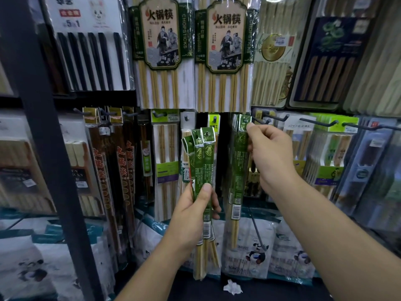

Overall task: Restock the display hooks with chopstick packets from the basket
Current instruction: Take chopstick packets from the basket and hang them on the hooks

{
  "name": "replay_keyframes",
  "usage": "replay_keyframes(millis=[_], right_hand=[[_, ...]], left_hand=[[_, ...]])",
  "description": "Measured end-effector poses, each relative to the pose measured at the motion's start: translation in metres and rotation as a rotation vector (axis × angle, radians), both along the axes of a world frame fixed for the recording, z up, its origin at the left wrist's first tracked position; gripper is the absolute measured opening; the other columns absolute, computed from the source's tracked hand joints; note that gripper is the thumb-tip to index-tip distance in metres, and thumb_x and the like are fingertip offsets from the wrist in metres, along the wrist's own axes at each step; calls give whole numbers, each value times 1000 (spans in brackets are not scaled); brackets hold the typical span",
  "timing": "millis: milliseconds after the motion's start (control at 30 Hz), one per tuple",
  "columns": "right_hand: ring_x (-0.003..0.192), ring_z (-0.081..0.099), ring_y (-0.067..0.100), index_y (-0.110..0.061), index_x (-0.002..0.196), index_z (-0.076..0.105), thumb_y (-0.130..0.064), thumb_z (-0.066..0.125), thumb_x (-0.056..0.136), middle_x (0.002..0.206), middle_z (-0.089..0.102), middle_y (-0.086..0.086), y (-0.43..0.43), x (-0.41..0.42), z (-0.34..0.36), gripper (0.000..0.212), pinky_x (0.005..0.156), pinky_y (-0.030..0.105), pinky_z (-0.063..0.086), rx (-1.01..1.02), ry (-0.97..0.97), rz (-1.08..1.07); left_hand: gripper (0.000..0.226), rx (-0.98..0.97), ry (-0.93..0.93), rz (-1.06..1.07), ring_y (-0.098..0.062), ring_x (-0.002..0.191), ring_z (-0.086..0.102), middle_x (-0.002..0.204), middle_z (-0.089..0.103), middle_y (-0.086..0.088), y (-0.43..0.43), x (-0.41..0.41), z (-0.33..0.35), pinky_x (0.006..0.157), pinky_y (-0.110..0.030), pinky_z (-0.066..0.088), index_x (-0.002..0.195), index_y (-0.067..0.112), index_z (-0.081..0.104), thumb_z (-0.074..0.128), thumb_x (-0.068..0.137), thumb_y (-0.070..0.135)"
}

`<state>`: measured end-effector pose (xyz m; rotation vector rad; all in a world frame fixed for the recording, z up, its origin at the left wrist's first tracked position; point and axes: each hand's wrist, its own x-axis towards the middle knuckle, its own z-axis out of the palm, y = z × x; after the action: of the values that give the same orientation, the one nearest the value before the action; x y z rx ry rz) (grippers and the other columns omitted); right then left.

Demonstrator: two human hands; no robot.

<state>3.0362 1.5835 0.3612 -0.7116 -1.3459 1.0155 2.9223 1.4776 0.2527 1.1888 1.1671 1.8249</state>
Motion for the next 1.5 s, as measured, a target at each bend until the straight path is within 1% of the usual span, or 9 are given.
replay_keyframes(millis=[167,333,400,733,833,1000,1267,1400,1500], right_hand=[[57,37,15,4,80,61,-26,63,99,67,43,7,6,-5,-3,36,75,20,49,40,-2,-67],[48,42,-1,-13,71,63,-26,65,98,47,44,-17,19,-12,-9,30,59,6,43,72,-42,-146],[49,46,-4,-15,72,64,-28,66,97,46,48,-20,24,-15,-12,29,60,11,42,84,-58,-169],[59,52,-8,-24,84,63,-30,66,97,75,59,-8,15,-13,-24,16,54,5,40,115,-41,-226],[56,50,-6,-26,77,68,-28,63,99,62,58,-16,-6,-10,-32,23,54,7,41,124,-46,-120],[63,59,-2,-31,74,75,-27,65,98,70,69,-9,-31,-9,-34,27,55,12,46,90,-62,160],[61,57,0,-24,81,74,-23,68,97,64,63,-12,-32,-5,-37,17,55,13,45,110,-41,196],[59,53,1,-32,72,73,-22,64,99,62,60,-14,-27,5,-32,30,52,14,44,94,-26,130],[53,46,2,-29,68,70,-23,63,99,57,52,-14,-15,16,-19,32,50,16,40,54,59,13]], left_hand=[[42,9,-4,-16,-15,72,60,78,60,-1,0,0,1,67,-28,54,99,3,56,53,92,45],[46,11,-19,-28,-16,71,59,77,62,0,0,-1,1,64,-28,53,103,1,58,55,91,45],[41,13,-4,-29,-16,70,60,75,64,0,1,-1,1,63,-28,53,102,4,60,57,91,43],[33,42,52,-2,-11,71,66,74,70,3,2,-2,-1,67,-23,55,103,14,62,59,90,44],[31,47,49,-8,-10,72,68,75,71,3,3,-3,-2,68,-22,55,104,16,63,60,90,43],[28,43,42,-21,-13,75,69,77,72,1,2,-1,-2,69,-25,56,108,21,64,61,90,42],[8,64,78,-54,-10,76,69,80,72,3,1,2,0,69,-22,55,93,44,70,63,89,45],[14,39,64,-47,-9,87,73,92,77,6,4,5,-3,73,-18,56,96,38,73,62,91,45],[35,10,68,-18,-6,79,69,82,72,10,7,4,-4,68,-20,54,95,18,68,59,87,51]])
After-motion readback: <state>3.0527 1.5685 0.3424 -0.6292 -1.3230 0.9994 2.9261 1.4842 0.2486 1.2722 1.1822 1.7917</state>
